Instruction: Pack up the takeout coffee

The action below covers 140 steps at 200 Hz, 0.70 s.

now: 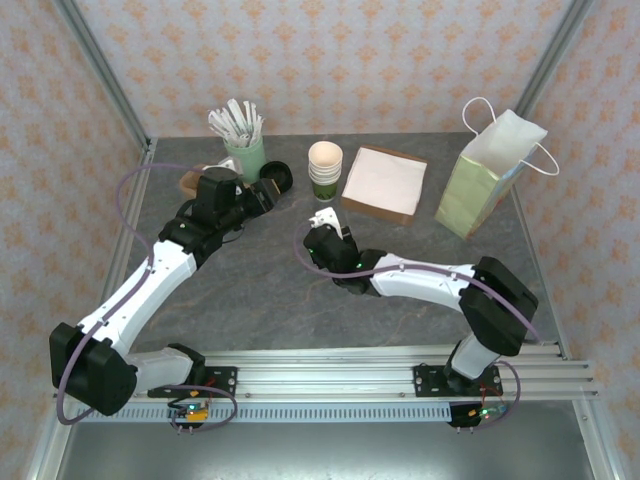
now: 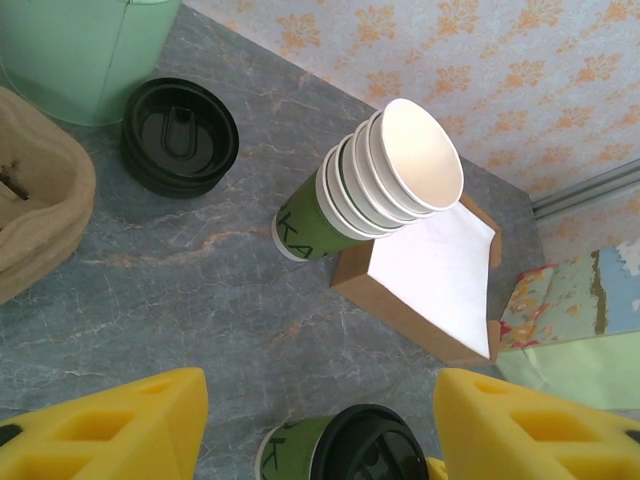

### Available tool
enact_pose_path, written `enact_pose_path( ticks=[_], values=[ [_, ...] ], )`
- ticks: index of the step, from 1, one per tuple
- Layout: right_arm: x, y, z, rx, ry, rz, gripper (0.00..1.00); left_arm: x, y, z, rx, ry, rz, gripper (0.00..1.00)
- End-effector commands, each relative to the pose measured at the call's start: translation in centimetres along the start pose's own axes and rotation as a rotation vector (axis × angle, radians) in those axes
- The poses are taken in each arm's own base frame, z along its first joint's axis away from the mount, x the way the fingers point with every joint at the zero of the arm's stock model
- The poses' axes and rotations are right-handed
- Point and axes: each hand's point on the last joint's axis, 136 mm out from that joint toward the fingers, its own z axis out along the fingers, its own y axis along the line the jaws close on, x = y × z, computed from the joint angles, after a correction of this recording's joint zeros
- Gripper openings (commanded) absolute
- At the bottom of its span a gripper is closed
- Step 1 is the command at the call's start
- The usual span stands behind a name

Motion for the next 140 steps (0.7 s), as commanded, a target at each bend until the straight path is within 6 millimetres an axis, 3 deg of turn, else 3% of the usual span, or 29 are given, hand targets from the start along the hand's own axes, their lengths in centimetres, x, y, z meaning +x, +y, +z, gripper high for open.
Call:
enact_pose_path(
  ticks=[1, 78, 140],
  values=[
    [5.7, -1.4, -0.3, 0.033, 0.236, -0.132, 0.60, -1.1, 0.3, -1.4, -0.018, -0.043, 0.031, 0.62],
    [1.7, -1.3, -1.4, 0.016, 0.185, -0.039, 0.71, -1.0, 0.4, -1.5, -0.021, -0.039, 0.044, 0.62],
    [0.4, -2.1, -2.1, -0.012, 0.171, 0.053, 0.76, -0.7, 0.4, -1.2, -0.016, -0.029, 0.045, 0.63]
  ],
)
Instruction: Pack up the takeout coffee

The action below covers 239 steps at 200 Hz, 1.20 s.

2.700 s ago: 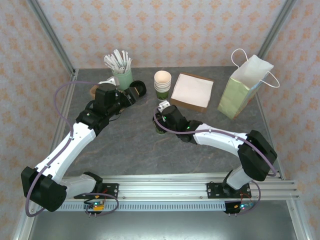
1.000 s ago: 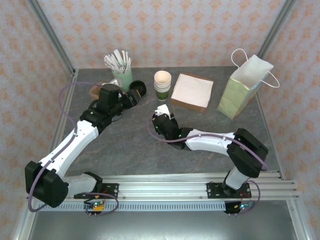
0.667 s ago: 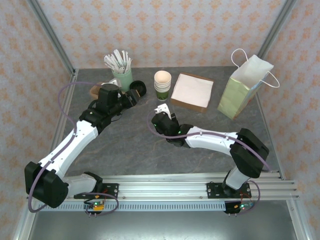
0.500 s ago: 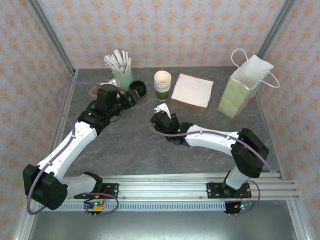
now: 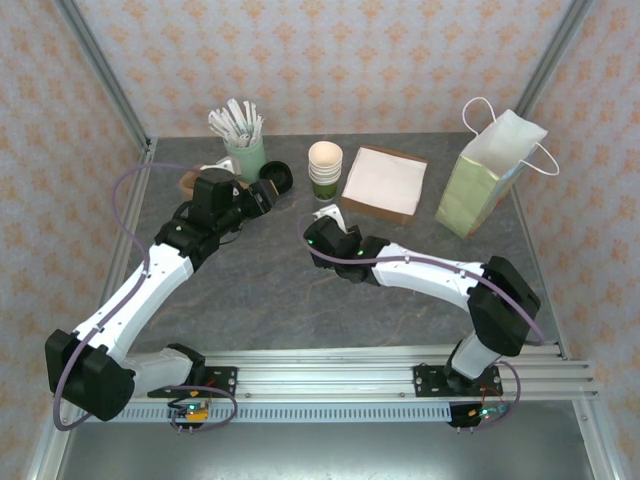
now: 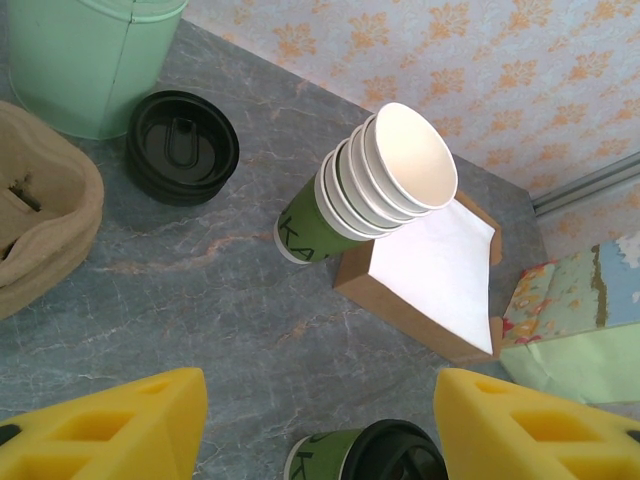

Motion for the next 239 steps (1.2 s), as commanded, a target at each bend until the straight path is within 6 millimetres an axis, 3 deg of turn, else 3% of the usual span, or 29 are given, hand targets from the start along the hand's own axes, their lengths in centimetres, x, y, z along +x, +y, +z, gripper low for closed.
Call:
enact_pose_path(
  ticks=[1, 89, 121, 147, 179, 199, 239],
  values=[
    [-0.2, -0.8, -1.1, -0.012, 0.021, 0.042, 0.77, -0.4, 0.5, -0.4, -0.019, -0.016, 0.016, 0.63],
    [-1.5, -1.2, -2.4, -0.081, 0.007, 0.121, 0.82, -0.2, 0.4, -0.1, -0.011, -0.004, 0.013, 0.63],
    [-2.5, -1.6, -4.6, -0.169, -0.014, 0.171, 0.83, 0.2, 0.1, 0.3, 0.004, 0.021, 0.024, 0.63],
    [-2.0, -2.9, -6.0, -0.276, 0.033, 0.232, 0.86, 1.9, -1.0, 1.1, 0.065, 0.108, 0.059, 0.63],
    [-0.8, -5.1, -5.0, -0.448, 0.165, 0.489, 0.88, 3.5, -1.0, 1.6, 0.056, 0.168, 0.103, 0.63],
    [-1.2, -4.9, -4.0, -0.552, 0.205, 0.624, 0.87, 3.6, -0.8, 1.7, 0.048, 0.168, 0.099, 0.63],
    [-0.3, -4.8, -0.9, -0.589, 0.291, 0.777, 0.86, 3.4, -0.7, 1.3, 0.042, 0.158, 0.108, 0.63]
  ],
)
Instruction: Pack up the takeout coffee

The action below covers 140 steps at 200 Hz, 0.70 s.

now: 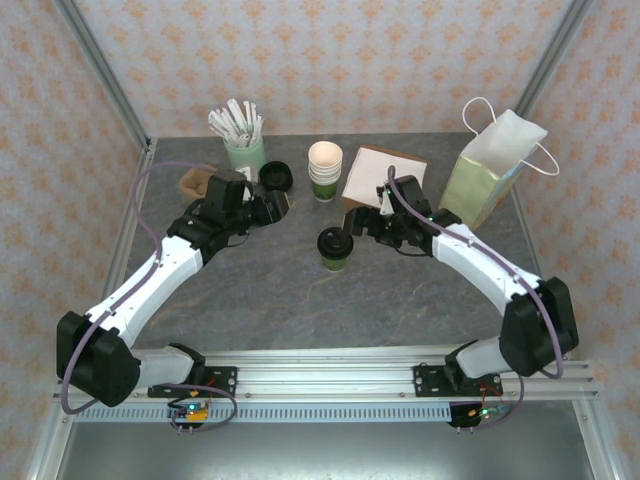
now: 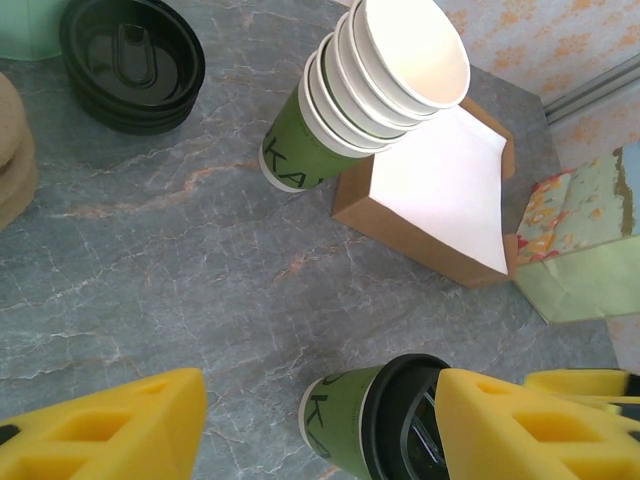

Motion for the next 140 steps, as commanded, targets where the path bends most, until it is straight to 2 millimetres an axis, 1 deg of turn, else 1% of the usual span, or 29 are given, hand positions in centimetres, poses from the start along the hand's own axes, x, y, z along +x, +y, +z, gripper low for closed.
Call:
enact_pose_path(
  ticks=[1, 31, 60, 66, 86, 108, 140],
  values=[
    [0.6, 1.1, 1.2, -0.114, 0.067, 0.112, 0.85, -0.3, -0.5, -0.8, 0.004, -0.008, 0.034, 0.63],
    [1.1, 1.0, 2.8, -0.149, 0.100, 0.159, 0.80, -0.4, -0.2, -1.1, -0.011, -0.020, 0.038, 0.63],
    [1.8, 1.2, 3.1, -0.164, 0.112, 0.164, 0.73, -0.7, -0.2, -1.4, -0.022, -0.031, 0.038, 0.63],
    [2.0, 1.2, 3.2, -0.164, 0.114, 0.164, 0.72, -0.8, -0.1, -1.4, -0.027, -0.034, 0.064, 0.63],
    [2.6, 1.2, 3.6, -0.159, 0.123, 0.168, 0.70, -1.0, 0.3, -1.5, -0.048, -0.045, 0.073, 0.63],
    [3.2, 1.6, 4.1, -0.159, 0.129, 0.157, 0.68, -1.2, 0.4, -1.6, -0.059, -0.054, 0.078, 0.63],
    [3.5, 2.4, 4.9, -0.167, 0.132, 0.143, 0.64, -1.5, 0.6, -1.8, -0.067, -0.067, 0.078, 0.63]
  ],
)
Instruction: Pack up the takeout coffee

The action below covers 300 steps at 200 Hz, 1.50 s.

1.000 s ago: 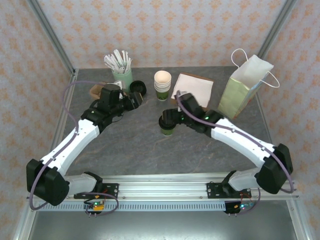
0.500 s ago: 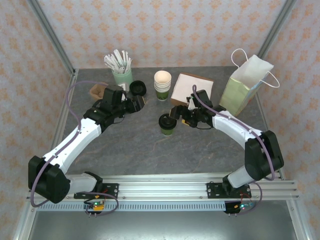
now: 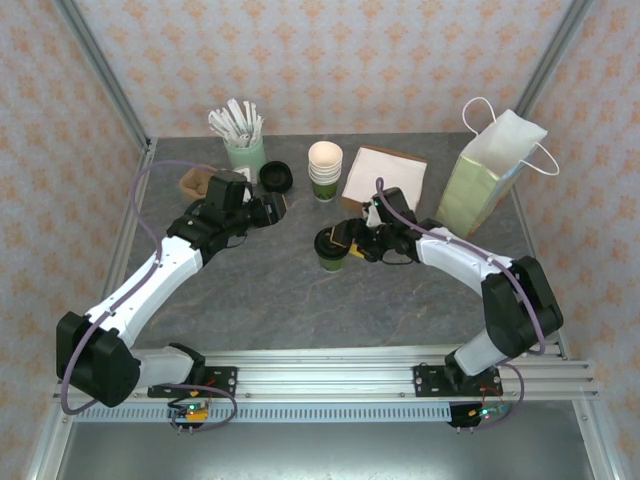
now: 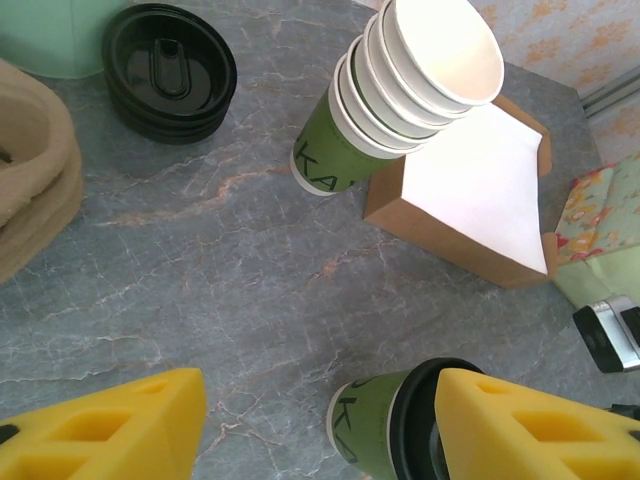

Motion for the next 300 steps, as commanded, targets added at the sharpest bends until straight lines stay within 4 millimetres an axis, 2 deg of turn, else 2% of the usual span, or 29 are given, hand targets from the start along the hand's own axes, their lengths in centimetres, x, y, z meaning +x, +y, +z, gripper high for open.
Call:
enact_pose_path(
  ticks=[1, 47, 91, 106, 144, 214, 252, 300],
  values=[
    [-0.1, 0.7, 0.9, -0.019, -0.009, -0.010, 0.64, -1.4, -0.4, -1.6, -0.011, -0.054, 0.027, 0.63],
    [0.4, 1.5, 2.3, -0.011, 0.017, -0.041, 0.63, -1.3, 0.0, -1.8, -0.023, -0.061, 0.029, 0.63],
    [-1.0, 1.3, 0.3, 0.039, -0.042, -0.076, 0.80, -0.7, -0.2, -1.7, -0.002, -0.041, 0.021, 0.63],
    [-1.5, 1.4, 0.4, 0.030, -0.043, -0.081, 0.82, -0.7, -0.2, -1.6, 0.001, -0.041, 0.020, 0.63],
    [-1.5, 2.9, 1.8, -0.030, 0.010, -0.108, 0.79, -0.6, 0.0, -1.4, -0.007, -0.038, 0.023, 0.63],
    [0.7, 3.6, 3.7, -0.041, 0.079, -0.134, 0.66, -1.2, 1.0, -2.1, -0.065, -0.073, 0.042, 0.63],
    [2.5, 5.3, 5.1, -0.061, 0.115, -0.164, 0.64, -2.0, 2.0, -2.8, -0.103, -0.112, 0.031, 0.63],
    [4.9, 8.0, 7.1, -0.087, 0.174, -0.205, 0.66, -2.7, 3.1, -3.4, -0.148, -0.143, 0.020, 0.63]
  ],
)
